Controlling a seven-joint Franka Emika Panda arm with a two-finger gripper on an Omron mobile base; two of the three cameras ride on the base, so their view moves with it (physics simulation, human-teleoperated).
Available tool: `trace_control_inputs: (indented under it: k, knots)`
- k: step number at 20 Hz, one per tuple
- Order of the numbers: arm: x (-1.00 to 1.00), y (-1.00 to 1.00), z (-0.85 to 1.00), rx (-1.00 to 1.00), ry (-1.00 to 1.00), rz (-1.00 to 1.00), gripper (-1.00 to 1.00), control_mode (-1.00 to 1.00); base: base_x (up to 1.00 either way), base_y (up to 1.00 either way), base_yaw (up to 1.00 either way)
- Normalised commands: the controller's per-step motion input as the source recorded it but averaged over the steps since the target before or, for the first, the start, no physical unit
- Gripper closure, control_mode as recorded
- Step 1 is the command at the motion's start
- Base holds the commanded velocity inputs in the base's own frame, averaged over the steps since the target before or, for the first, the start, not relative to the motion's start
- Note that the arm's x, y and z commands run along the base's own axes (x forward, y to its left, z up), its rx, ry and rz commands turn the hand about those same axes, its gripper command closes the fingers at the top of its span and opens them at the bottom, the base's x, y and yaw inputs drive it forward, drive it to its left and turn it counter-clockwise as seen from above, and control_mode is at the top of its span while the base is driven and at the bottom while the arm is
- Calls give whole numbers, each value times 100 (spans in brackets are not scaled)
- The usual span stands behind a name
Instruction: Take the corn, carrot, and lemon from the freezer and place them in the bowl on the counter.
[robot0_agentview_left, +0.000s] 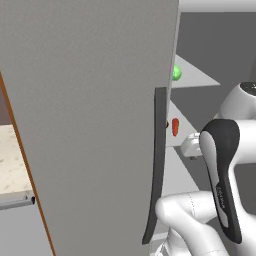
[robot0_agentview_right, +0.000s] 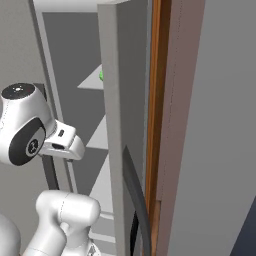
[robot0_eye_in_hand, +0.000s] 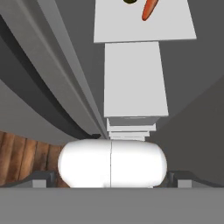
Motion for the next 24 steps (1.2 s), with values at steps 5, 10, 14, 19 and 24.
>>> trace_control_inputs:
  k: [5, 10, 14, 19, 24]
  knots:
    - [0, 0, 0, 0, 0, 0, -100, 100, 58, -18, 0]
    - [0, 0, 0, 0, 0, 0, -100, 100, 67, -13, -1]
    - [0, 0, 0, 0, 0, 0, -100, 100, 76, -9, -4]
    - [0, 0, 0, 0, 0, 0, -100, 100, 80, -7, -15]
    - [0, 0, 0, 0, 0, 0, -100, 100, 69, -4, -16]
